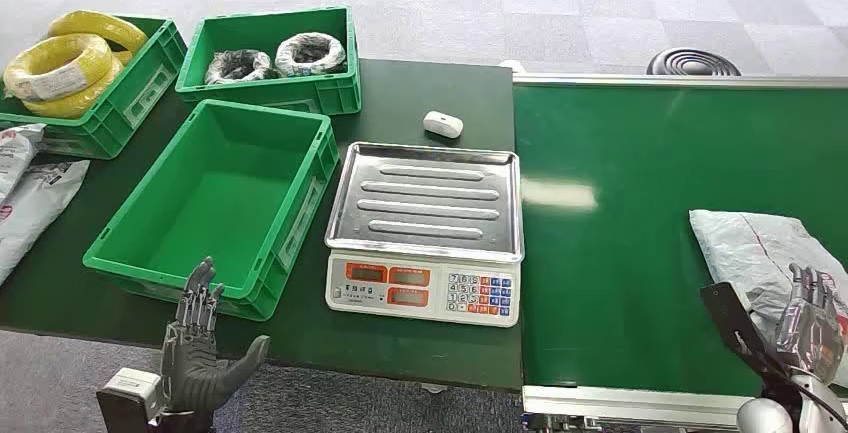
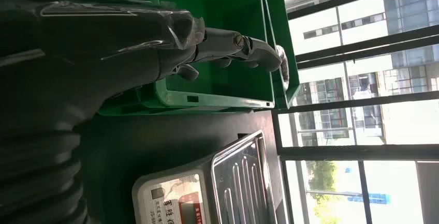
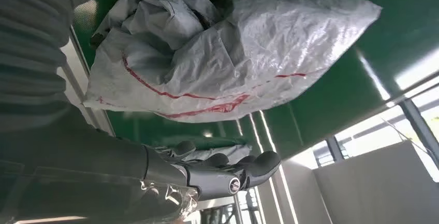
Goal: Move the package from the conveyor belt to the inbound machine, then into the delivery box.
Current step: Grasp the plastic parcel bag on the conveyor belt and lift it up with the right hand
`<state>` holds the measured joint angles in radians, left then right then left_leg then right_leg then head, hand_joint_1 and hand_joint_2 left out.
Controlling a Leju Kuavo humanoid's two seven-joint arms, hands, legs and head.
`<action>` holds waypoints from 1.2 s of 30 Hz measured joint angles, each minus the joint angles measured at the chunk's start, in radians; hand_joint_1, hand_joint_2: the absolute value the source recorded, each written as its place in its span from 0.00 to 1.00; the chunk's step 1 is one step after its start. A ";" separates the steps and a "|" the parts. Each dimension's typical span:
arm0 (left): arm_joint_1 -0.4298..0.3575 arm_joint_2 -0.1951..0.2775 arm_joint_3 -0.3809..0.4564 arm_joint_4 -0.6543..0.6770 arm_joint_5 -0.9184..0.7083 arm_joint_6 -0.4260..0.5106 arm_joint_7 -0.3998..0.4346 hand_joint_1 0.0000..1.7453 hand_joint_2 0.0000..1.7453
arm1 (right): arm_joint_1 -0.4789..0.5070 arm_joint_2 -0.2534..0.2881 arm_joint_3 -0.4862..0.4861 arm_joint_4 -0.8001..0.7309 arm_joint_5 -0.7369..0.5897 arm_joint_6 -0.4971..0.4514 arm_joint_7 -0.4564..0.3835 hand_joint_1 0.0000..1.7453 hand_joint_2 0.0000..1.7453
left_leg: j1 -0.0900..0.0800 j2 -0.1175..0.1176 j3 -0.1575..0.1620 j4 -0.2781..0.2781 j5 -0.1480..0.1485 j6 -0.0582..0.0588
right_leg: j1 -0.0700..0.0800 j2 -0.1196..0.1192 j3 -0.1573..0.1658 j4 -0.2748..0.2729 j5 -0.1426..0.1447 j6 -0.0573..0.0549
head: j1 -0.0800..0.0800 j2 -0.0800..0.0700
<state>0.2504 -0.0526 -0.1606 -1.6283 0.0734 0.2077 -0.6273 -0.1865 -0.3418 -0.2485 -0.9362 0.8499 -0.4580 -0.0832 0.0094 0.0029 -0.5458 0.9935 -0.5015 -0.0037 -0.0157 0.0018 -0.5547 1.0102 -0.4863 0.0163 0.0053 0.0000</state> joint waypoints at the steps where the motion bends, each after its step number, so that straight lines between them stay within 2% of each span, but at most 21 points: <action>1: 0.000 0.000 0.001 0.000 0.000 -0.001 0.000 0.00 1.00 | -0.018 -0.003 0.001 0.024 0.007 0.014 0.010 0.00 1.00 | 0.000 0.000 0.000 0.000 0.000 0.000 | 0.000 0.000 0.000 0.000 0.000 0.000 | 0.000 0.000; 9: -0.006 0.002 0.011 0.000 -0.009 -0.009 0.002 0.00 1.00 | -0.240 -0.042 0.041 0.364 0.115 0.250 0.190 0.02 1.00 | 0.000 -0.001 0.000 0.000 0.000 0.000 | 0.000 -0.001 -0.001 0.000 0.001 0.000 | 0.000 0.000; 10: -0.006 0.002 0.012 0.000 -0.010 -0.010 0.002 0.00 1.00 | -0.260 -0.044 0.046 0.394 0.126 0.270 0.215 0.13 1.00 | 0.000 -0.001 0.000 0.000 0.000 0.000 | 0.000 -0.001 -0.001 0.000 0.001 0.000 | 0.000 0.000; 13: -0.006 0.001 0.013 0.000 -0.016 -0.013 0.006 0.00 1.00 | -0.306 -0.048 0.061 0.463 0.153 0.303 0.287 0.77 1.00 | 0.000 -0.001 0.000 0.000 0.000 0.000 | 0.000 -0.001 0.000 0.000 0.001 0.000 | -0.001 0.000; 14: -0.005 0.001 0.013 -0.001 -0.017 -0.014 0.007 0.00 1.00 | -0.318 -0.049 0.064 0.478 0.160 0.304 0.303 0.88 1.00 | 0.000 -0.001 0.000 0.000 0.000 0.000 | 0.000 -0.001 0.000 0.000 0.001 0.000 | 0.000 0.000; 17: -0.001 0.000 0.016 -0.003 -0.021 -0.014 0.010 0.00 1.00 | -0.348 -0.053 0.069 0.511 0.170 0.286 0.331 0.89 1.00 | 0.000 -0.001 0.000 0.000 0.000 0.000 | 0.000 -0.001 0.000 0.000 0.001 0.000 | 0.000 0.000; 21: 0.007 -0.001 0.019 -0.008 -0.021 -0.014 0.012 0.00 1.00 | -0.375 -0.059 0.069 0.534 0.170 0.269 0.334 1.00 1.00 | 0.000 -0.001 0.000 0.001 0.000 0.000 | 0.000 -0.001 0.000 0.000 0.001 0.000 | 0.000 0.000; 24: 0.011 -0.002 0.021 -0.010 -0.021 -0.015 0.013 0.00 1.00 | -0.383 -0.060 0.068 0.543 0.166 0.227 0.325 0.99 1.00 | 0.000 -0.002 0.000 0.001 0.000 0.000 | 0.000 -0.001 0.000 0.000 0.001 0.000 | 0.000 0.000; 27: 0.013 -0.005 0.024 -0.011 -0.021 -0.015 0.013 0.00 1.00 | -0.383 -0.060 0.064 0.546 0.158 0.161 0.293 1.00 1.00 | 0.000 -0.002 0.000 0.001 0.000 0.000 | 0.000 -0.002 0.000 0.000 0.001 0.000 | 0.000 0.000; 29: 0.015 -0.007 0.026 -0.013 -0.024 -0.017 0.013 0.00 1.00 | -0.379 -0.059 0.051 0.544 0.124 0.113 0.231 1.00 1.00 | 0.000 -0.002 -0.001 0.000 0.000 0.000 | 0.000 -0.002 0.000 0.000 0.001 0.000 | 0.000 0.000; 31: 0.016 -0.010 0.030 -0.015 -0.028 -0.018 0.013 0.00 1.00 | -0.367 -0.048 0.020 0.518 0.010 0.113 0.085 1.00 1.00 | 0.000 -0.003 -0.002 0.000 0.000 0.000 | 0.000 -0.002 0.000 0.000 0.001 0.000 | 0.000 0.000; 34: 0.016 -0.014 0.037 -0.017 -0.031 -0.019 0.010 0.00 1.00 | -0.330 0.000 -0.035 0.409 -0.229 0.201 -0.159 1.00 1.00 | 0.000 -0.001 -0.003 0.000 0.000 0.000 | 0.001 0.000 -0.001 0.001 0.001 0.000 | 0.000 0.000; 36: 0.016 -0.019 0.042 -0.022 -0.033 -0.020 0.008 0.00 1.00 | -0.297 0.044 -0.040 0.298 -0.335 0.210 -0.222 1.00 1.00 | 0.000 -0.002 -0.002 0.000 0.001 0.000 | 0.001 -0.001 -0.002 0.001 0.001 0.000 | -0.001 0.000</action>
<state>0.2663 -0.0721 -0.1188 -1.6503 0.0402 0.1873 -0.6193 -0.4839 -0.2978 -0.2881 -0.6386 0.5147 -0.2481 -0.3053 0.0098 0.0009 -0.5482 0.9936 -0.5007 -0.0040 -0.0151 0.0007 -0.5563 1.0110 -0.4855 0.0159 0.0046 0.0000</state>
